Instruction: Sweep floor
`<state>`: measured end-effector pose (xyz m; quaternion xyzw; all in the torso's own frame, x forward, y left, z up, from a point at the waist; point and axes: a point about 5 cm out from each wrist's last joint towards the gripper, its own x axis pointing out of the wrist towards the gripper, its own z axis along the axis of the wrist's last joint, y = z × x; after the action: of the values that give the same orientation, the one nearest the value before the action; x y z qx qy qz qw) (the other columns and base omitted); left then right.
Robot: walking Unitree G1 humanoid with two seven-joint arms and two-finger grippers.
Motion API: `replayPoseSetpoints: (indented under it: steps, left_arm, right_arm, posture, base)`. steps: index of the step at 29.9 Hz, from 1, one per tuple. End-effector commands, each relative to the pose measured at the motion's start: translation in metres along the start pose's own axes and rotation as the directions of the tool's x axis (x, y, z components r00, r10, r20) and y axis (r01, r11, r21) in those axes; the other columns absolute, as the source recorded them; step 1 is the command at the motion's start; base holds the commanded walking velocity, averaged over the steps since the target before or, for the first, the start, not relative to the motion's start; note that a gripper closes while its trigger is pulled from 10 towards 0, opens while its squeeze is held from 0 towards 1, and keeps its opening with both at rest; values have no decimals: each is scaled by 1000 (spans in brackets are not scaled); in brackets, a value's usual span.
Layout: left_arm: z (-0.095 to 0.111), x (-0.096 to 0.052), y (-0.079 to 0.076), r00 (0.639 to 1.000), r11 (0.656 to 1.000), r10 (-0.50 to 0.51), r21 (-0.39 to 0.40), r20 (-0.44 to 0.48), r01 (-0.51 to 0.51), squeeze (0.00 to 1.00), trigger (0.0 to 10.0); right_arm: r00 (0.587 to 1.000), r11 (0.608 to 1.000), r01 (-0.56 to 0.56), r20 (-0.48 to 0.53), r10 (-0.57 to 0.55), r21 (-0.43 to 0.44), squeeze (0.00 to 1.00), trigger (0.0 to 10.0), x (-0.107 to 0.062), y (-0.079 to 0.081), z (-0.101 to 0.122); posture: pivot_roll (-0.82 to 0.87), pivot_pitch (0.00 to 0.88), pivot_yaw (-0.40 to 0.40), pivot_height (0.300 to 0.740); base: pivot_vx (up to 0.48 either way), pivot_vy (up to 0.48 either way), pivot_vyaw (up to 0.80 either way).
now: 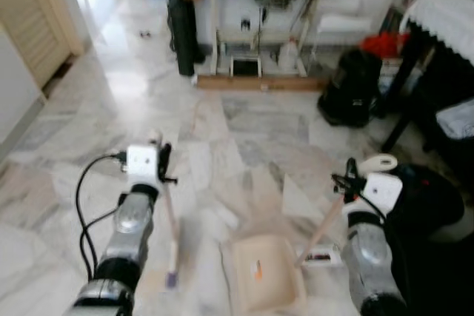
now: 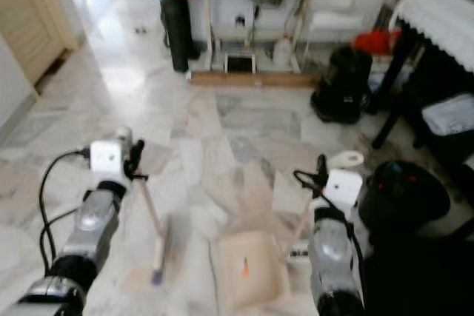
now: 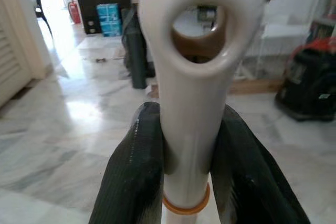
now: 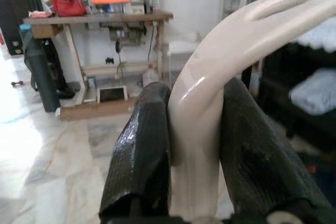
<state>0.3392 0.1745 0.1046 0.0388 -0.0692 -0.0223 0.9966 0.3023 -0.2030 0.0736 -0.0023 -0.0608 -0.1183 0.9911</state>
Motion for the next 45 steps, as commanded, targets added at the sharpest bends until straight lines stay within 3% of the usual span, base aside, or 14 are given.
replayPoseSetpoints:
  steps: [1,45]
  left_arm:
    - [11,4,8,999,1000,20,23,47,-21,0,10000]
    - [19,9,14,997,999,38,31,73,-41,0,10000]
  right_arm:
    - [999,1000,-11,41,10,9,0,10000,5,5,9]
    - [999,1000,-20,33,19,15,0,10000,4,8,7]
  posture:
    - [53,6,-37,740]
    - [54,9,-37,740]
  base:
    - [334,0,0]
    - [326,0,0]
